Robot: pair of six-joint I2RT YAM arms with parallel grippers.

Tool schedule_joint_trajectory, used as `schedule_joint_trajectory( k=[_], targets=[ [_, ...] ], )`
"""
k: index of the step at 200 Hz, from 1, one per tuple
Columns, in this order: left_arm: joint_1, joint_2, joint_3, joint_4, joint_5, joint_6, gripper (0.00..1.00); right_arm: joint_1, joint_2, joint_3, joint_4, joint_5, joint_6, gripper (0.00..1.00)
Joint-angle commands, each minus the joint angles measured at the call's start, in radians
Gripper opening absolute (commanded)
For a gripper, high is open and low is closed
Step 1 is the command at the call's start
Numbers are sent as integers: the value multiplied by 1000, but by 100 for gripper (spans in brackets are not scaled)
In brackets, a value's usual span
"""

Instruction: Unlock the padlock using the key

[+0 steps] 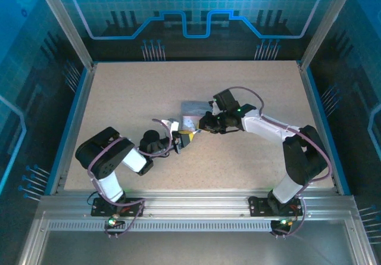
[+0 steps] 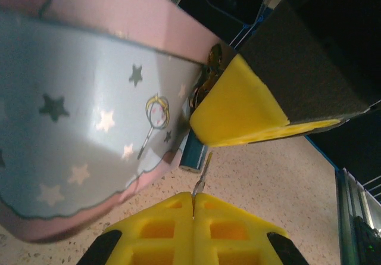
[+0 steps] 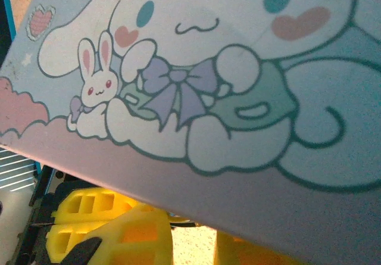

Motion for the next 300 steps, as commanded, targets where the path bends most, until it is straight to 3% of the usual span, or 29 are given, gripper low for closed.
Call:
schedule_joint_trajectory(
  k=[1, 300],
  targets=[
    [6, -10, -5, 33, -19, -10, 0, -19, -42, -13, 53, -44, 24, 5],
    [6, 10, -5, 33, -29, -9, 0, -40, -80, -17, 61, -50, 48, 4]
  ],
)
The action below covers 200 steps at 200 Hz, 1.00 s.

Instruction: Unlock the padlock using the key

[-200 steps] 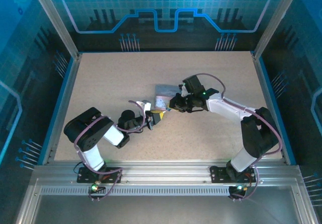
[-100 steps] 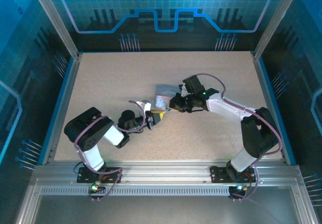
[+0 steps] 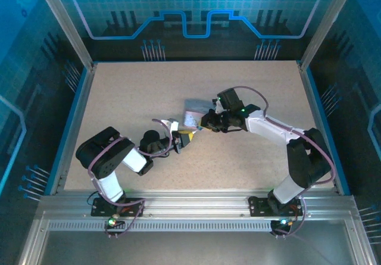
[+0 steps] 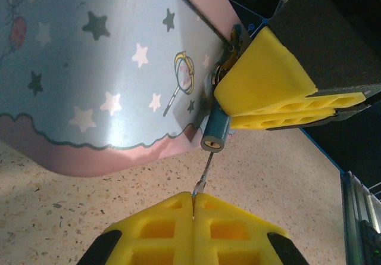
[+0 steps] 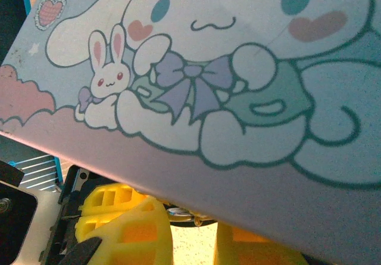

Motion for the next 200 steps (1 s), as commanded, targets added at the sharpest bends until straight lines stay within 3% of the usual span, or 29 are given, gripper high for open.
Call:
schedule_joint_trajectory(
  k=[1, 200],
  targets=[
    [6, 5, -4, 33, -15, -9, 0, -13, -40, 2, 36, -28, 0, 4],
    [-10, 22, 74, 33, -33, -5, 0, -13, -24, -24, 116, -94, 62, 3]
  ],
)
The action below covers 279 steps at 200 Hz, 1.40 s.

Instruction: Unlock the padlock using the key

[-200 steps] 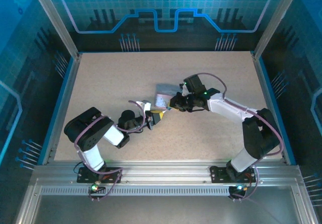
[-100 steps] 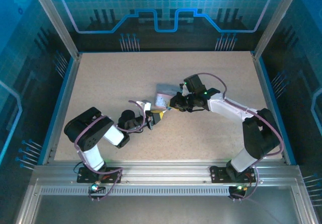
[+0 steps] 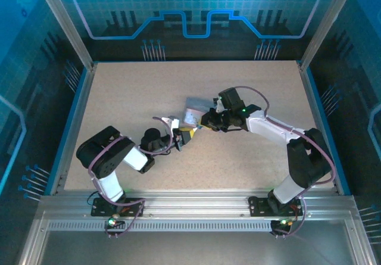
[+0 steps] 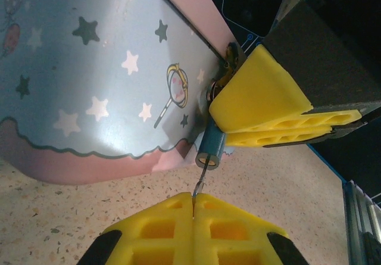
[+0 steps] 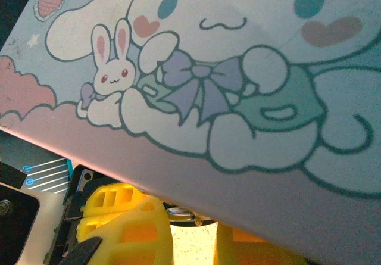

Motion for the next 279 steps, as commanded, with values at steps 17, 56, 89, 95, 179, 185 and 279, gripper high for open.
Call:
schedule_joint_trajectory(
  k=[17, 56, 89, 95, 179, 185, 279],
  targets=[
    [-17, 21, 46, 36, -26, -4, 0, -1, -23, -15, 97, -77, 45, 3],
    [-44, 37, 63, 35, -40, 10, 0, -1, -21, -21, 119, -86, 63, 3],
    [-56, 46, 74, 35, -52, 27, 0, 3, -4, -12, 99, -99, 47, 2],
    [-55, 50, 77, 35, -52, 29, 0, 5, -1, -9, 94, -100, 45, 2],
    [-112, 97, 115, 35, -80, 15, 0, 49, 45, -1, 78, -66, 24, 3],
    [-115, 99, 114, 35, -83, 9, 0, 51, 50, -2, 78, -62, 22, 3],
    [-178, 165, 29, 35, -160, -48, 0, 141, 54, -96, 104, 129, 3, 11]
  ],
)
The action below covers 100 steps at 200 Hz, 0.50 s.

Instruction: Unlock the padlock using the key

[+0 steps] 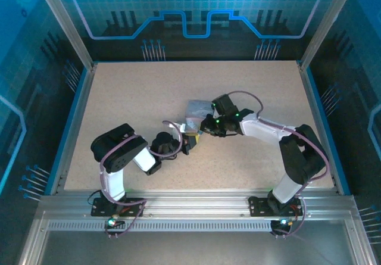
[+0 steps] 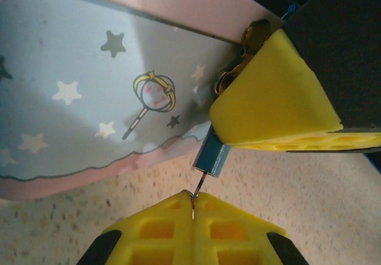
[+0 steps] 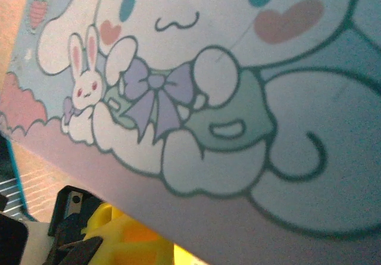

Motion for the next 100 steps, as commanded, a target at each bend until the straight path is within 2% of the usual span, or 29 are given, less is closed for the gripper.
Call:
schedule_joint_trajectory(
  k=[1, 31, 68, 100],
  targets=[
    [-58, 29, -13, 78, 7, -22, 0, 68, -1, -48, 82, -27, -6, 11],
    [-84, 39, -23, 78, -20, -33, 0, 97, 24, -60, 102, -8, -7, 15],
    [-84, 50, -33, 78, -45, -74, 0, 118, 8, -61, 68, 53, -23, 46],
    [-85, 58, -51, 78, -65, -95, 0, 118, -50, -98, 78, 87, -16, 60]
  ],
)
